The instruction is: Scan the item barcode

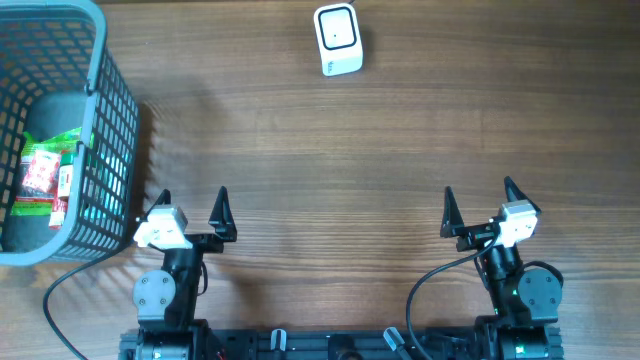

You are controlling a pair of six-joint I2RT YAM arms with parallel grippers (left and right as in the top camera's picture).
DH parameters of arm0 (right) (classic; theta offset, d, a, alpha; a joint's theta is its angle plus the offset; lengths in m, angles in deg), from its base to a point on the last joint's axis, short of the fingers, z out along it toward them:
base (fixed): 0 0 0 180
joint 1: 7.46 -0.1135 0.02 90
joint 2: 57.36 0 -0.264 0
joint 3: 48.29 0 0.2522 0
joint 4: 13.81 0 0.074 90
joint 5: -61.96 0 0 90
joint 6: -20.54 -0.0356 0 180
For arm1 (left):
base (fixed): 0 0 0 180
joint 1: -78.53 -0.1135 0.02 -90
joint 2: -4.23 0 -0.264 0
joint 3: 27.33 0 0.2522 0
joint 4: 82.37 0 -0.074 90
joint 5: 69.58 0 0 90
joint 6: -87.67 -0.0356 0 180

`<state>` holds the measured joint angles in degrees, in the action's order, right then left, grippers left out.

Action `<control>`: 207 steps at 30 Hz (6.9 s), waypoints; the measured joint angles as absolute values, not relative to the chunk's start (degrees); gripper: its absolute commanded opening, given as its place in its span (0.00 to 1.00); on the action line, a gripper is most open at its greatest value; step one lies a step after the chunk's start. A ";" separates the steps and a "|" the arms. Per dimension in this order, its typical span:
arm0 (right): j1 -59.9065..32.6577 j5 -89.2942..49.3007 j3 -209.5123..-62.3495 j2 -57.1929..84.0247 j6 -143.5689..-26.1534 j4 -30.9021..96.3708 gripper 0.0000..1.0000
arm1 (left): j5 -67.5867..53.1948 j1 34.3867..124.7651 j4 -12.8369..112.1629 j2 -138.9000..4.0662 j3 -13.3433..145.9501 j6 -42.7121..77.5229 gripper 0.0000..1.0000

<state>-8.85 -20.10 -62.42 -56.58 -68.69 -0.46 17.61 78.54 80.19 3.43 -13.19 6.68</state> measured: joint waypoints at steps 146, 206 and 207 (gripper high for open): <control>-8.85 -20.07 -62.42 -56.41 -68.69 -0.43 1.00 | 22.62 41.45 23.31 -86.22 79.77 -26.54 1.00; -8.85 -20.07 -62.39 -56.41 -68.69 -0.43 1.00 | 14.70 41.01 20.06 -112.02 79.33 -31.59 0.78; -8.85 -20.07 -62.42 -56.41 -68.69 -0.43 1.00 | 15.21 40.99 20.47 -112.02 78.83 -31.57 0.78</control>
<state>-8.85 -20.07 -62.42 -56.41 -68.69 -0.43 15.21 40.99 20.47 -112.02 78.83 -31.57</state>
